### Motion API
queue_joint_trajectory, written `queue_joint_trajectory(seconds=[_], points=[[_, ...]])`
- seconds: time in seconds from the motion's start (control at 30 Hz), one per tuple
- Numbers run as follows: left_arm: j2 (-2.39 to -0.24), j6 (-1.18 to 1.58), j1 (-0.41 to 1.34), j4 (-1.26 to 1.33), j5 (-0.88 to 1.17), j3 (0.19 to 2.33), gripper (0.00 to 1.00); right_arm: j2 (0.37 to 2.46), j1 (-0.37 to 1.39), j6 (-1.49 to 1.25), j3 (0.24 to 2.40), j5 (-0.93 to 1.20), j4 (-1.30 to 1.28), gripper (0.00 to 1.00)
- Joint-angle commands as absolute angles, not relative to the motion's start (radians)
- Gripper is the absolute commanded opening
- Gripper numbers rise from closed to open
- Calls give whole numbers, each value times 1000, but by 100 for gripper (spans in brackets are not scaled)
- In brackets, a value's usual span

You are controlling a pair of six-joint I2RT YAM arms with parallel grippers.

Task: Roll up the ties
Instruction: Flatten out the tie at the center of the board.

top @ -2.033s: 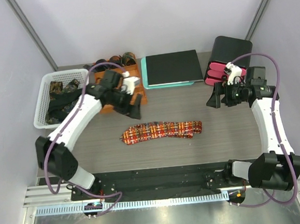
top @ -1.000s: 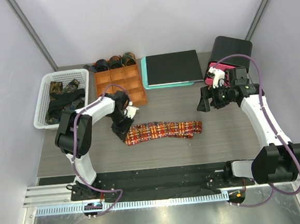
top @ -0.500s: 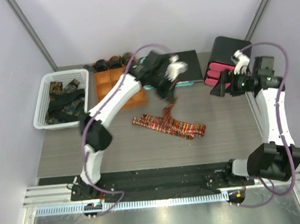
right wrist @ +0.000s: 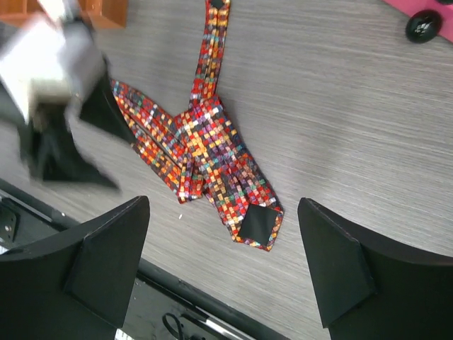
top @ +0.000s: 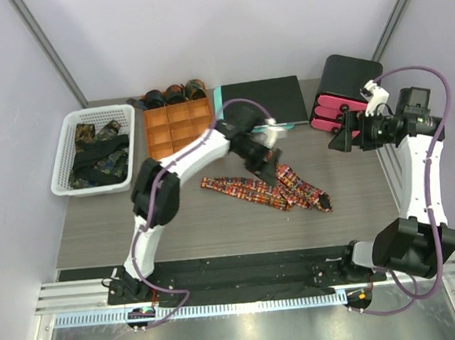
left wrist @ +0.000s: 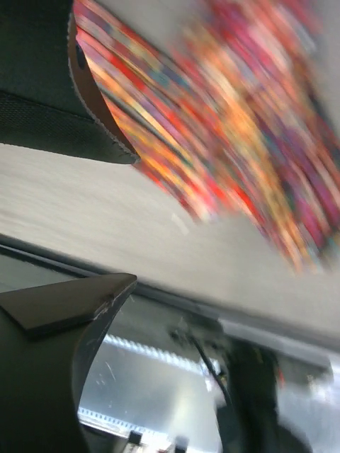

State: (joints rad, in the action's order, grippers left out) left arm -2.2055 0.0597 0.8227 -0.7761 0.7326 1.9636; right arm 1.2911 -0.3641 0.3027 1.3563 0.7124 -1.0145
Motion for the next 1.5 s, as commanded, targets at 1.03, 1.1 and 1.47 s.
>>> queue_joint_trajectory(seconds=[1.03, 1.1, 1.47], points=[[-1954, -851, 581, -641, 216, 1373, 71, 1736, 290, 354, 1183, 219, -792, 53], [-1951, -859, 581, -624, 155, 1355, 59, 1738, 290, 371, 1184, 193, -792, 34], [-1703, -868, 437, -759, 117, 1059, 11, 1513, 287, 526, 1083, 89, -868, 1]])
